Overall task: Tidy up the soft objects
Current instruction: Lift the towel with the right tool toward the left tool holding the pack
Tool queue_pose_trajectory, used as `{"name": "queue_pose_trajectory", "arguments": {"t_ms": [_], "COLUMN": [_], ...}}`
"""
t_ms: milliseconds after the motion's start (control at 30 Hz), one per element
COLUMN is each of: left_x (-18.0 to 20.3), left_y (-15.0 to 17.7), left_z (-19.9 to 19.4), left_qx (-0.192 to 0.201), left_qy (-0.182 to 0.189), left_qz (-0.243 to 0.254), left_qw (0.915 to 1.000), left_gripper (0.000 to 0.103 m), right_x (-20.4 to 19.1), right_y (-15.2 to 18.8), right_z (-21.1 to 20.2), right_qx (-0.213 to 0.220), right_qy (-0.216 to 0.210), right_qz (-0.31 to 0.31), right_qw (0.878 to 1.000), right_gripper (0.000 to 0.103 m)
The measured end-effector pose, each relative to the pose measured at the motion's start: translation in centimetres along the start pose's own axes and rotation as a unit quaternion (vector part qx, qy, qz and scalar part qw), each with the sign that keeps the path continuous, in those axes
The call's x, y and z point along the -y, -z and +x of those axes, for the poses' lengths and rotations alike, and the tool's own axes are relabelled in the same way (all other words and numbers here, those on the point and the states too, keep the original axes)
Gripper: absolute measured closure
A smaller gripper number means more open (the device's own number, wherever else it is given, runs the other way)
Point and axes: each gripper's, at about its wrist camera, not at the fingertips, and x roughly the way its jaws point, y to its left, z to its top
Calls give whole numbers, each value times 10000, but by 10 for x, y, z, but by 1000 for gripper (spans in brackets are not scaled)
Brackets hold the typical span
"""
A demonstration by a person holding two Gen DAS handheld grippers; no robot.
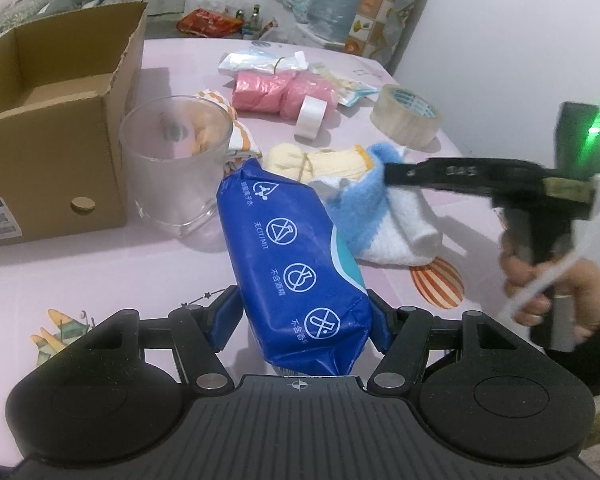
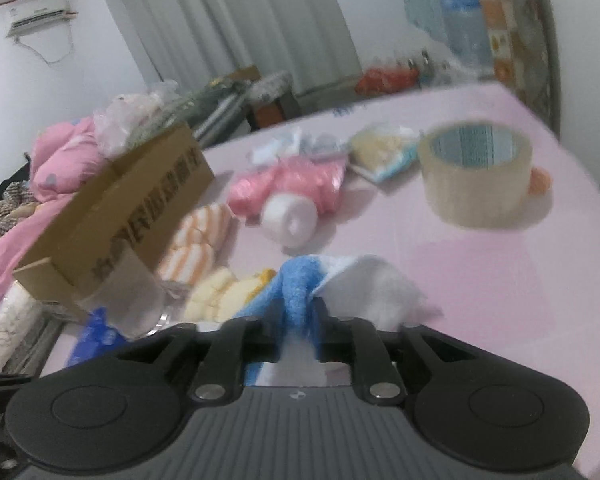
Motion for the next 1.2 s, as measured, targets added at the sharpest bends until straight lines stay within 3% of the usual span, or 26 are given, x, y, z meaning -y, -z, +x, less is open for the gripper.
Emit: {"name": "queue_pose_trajectory", "arguments": {"t_ms": [33, 100, 200, 300, 633, 767, 933, 1033, 1100, 1200], "left_x": [0, 0, -1, -2, -5, -4, -5, -6, -6, -4], "left_y": [0, 0, 0, 0, 0, 0, 0, -1, 0, 1], "left_z": [0, 0, 1, 0, 0, 1, 3, 4, 4, 6], "left_qx": [3, 4, 0, 4, -21, -29, -52, -86, -73, -78], "left_qy": [5, 18, 66, 87, 152, 134, 135, 138, 119, 81], "left_qz": [8, 17, -13, -15, -74, -53, -64, -92, -81, -31], "left_qw": [10000, 10000, 10000, 10000, 9999, 9999, 9999, 9998, 9999, 9999], "left_gripper": [39, 39, 39, 39, 38, 38, 36, 35, 35, 35], "right_x": [5, 16, 25, 19, -30, -42, -45, -42, -36, -22], "right_y": [1, 1, 4, 7, 14, 21, 28, 29, 25, 21], "right_z": [4, -1, -22, -33, 19, 27, 31, 26, 20, 10], "right_qx": [-14, 77, 444, 533, -354, -331, -162, -3, 61, 110], "right_qy": [-7, -79, -454, -435, -79, 373, 732, 876, 920, 963], "right_qz": [97, 388, 512, 324, -878, -1461, -1715, -1689, -1563, -1275], "right_qw": [10000, 9992, 9967, 9971, 9955, 9880, 9823, 9817, 9834, 9871], "right_gripper": [39, 17, 11, 11, 11, 11, 12, 19, 32, 41]}}
